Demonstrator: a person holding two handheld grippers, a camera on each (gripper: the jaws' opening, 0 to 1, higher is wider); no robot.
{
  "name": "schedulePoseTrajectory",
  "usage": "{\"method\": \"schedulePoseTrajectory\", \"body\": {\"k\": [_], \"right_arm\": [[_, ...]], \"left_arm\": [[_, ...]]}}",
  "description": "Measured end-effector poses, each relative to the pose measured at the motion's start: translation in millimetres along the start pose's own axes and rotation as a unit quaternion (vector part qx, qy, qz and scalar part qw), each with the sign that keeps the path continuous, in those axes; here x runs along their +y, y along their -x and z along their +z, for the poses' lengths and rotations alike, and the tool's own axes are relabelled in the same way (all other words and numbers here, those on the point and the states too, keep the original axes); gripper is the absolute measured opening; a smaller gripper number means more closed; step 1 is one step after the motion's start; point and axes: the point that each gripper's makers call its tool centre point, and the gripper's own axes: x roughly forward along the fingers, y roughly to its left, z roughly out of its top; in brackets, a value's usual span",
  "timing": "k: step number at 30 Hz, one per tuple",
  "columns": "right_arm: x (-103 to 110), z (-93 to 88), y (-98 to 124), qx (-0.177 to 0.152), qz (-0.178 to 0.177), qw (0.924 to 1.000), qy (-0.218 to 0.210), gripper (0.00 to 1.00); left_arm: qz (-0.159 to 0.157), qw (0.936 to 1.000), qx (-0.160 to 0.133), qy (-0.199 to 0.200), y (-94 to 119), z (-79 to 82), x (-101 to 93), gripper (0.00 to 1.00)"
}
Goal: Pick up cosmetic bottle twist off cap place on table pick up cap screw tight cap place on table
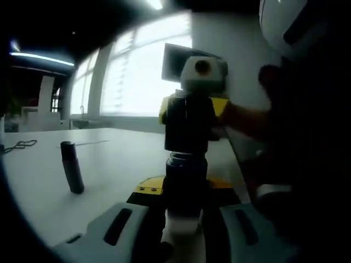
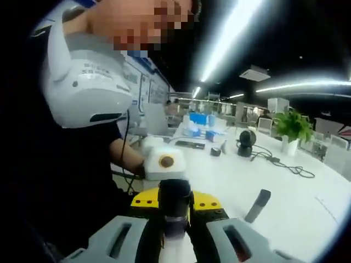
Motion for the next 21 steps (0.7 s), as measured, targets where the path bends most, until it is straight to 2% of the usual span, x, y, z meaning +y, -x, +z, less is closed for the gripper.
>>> {"method": "schedulePoseTrajectory", "body": {"k": [7, 12, 17, 21], "right_arm": [[-10.4, -0.8, 3.8, 0.004, -0.074, 0.9972, -0.001, 0.12], [-19.7, -2.5, 5.0, 0.001, -0.140, 0.9898, -0.022, 0.12], [-27.2, -4.3, 4.6, -0.001, -0.223, 0.9731, -0.056, 0.12], [-33.2, -6.2, 5.1, -0.003, -0.292, 0.9516, -0.097, 0.12]], "left_arm": [[0.026, 0.9997, 0.000, -0.002, 1.0, -0.1, 8.3, 0.14], [0.055, 0.9985, 0.002, -0.005, 1.9, -0.3, 17.8, 0.14], [0.082, 0.9966, 0.003, -0.006, 3.3, -0.5, 26.0, 0.14], [0.105, 0.9944, 0.003, -0.008, 4.6, -0.7, 32.8, 0.14]]}}
